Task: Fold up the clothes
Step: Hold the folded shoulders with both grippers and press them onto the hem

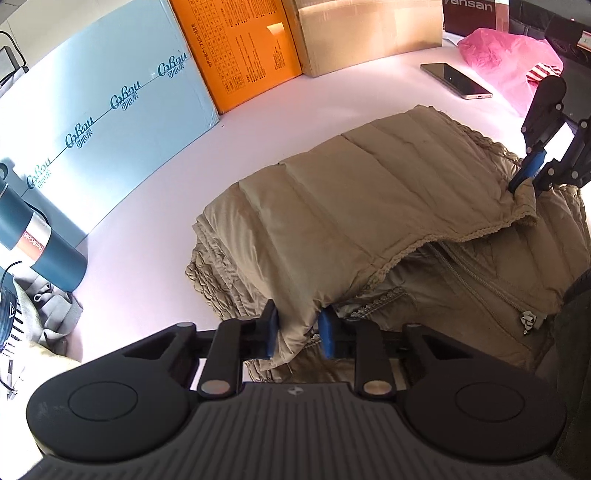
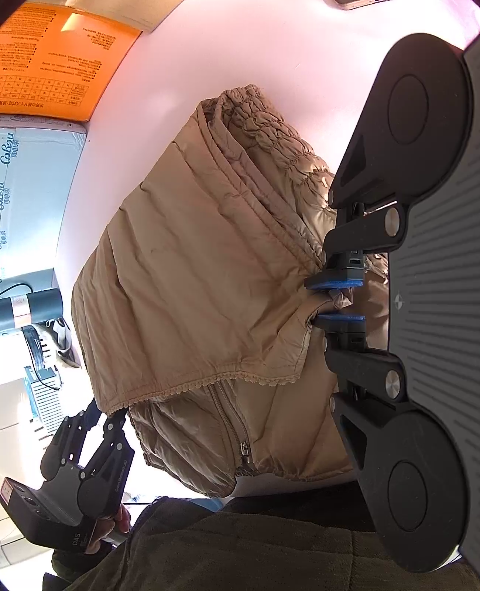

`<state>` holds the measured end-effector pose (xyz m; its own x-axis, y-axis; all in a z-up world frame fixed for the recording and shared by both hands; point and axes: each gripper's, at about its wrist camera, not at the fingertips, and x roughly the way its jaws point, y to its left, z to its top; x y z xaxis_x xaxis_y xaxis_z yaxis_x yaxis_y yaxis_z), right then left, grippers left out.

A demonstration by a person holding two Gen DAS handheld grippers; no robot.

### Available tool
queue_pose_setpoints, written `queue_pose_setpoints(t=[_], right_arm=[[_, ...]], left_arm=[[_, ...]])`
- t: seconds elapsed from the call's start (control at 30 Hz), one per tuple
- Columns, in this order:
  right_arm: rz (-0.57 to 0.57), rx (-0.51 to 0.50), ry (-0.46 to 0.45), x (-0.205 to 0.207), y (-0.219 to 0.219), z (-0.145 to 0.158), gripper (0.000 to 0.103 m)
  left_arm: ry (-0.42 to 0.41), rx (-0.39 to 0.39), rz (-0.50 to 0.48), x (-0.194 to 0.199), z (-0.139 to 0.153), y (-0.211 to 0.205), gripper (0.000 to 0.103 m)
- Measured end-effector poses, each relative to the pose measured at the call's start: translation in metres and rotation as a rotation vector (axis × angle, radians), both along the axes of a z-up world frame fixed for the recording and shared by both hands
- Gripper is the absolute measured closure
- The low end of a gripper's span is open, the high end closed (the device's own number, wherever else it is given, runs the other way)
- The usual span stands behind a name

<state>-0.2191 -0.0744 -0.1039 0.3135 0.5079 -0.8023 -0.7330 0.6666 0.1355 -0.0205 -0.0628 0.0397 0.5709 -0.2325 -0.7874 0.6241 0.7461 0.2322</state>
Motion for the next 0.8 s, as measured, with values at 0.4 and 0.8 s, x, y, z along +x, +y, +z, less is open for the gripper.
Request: queue_pose_setpoints(t=[0.4,0.8], right_arm=[[0.013,-0.016,0.003,0.001,0.0,0.003,0.09],[0.002,0.055,-0.021,-0.006,-0.008,0.031,0.091]], left_arm=[[0.014,0.014,-0.006,0.003,0.003,0.002,0.09],[-0.001,0.016,-0.012,0.005,0.012,0.004,0.09]])
